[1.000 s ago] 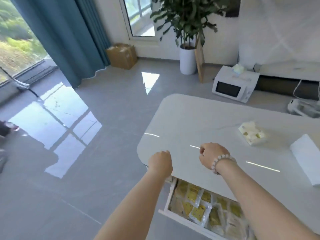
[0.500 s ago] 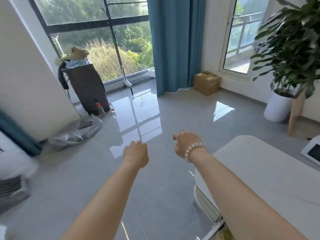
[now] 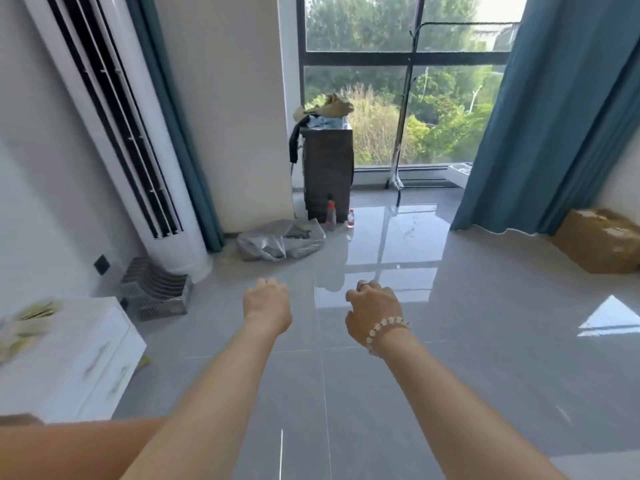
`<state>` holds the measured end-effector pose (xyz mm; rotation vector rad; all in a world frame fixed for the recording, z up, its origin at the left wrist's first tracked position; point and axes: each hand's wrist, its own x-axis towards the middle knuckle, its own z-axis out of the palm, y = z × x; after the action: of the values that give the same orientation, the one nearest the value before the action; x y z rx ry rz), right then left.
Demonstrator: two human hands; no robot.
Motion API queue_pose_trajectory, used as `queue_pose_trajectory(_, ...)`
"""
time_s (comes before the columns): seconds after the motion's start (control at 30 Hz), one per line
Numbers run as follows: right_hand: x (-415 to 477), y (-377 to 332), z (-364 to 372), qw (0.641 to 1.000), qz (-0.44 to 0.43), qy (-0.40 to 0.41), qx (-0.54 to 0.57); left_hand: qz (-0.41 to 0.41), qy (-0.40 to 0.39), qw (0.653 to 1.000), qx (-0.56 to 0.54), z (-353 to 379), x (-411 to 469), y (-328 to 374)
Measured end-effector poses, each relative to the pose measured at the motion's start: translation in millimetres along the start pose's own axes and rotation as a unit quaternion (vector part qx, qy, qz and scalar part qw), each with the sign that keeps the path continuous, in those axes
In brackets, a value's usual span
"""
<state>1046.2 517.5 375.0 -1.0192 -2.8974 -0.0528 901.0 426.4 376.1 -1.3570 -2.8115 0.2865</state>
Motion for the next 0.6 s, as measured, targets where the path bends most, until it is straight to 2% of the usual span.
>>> queue_pose_trajectory(0.17, 87.1, -33.9, -0.1, 0.997, -0.074, 0.026, -0.006, -0.024, 0.015, 0.999, -0.032, 12.8, 58.4, -65.5)
queue_pose_trajectory(0.33, 160.5, -58.5, 9.2, 0.996, -0.093, 0.019, 0.007, -0.058, 0.025, 0.996, -0.070, 22.3, 101.8, -122.5)
queue_pose_trajectory(0.6, 247.5, -112.5, 28.5, 0.984, -0.178, -0.006, 0.022, -0.138, 0.058, 0.986, -0.071, 50.2, 139.3, -167.4)
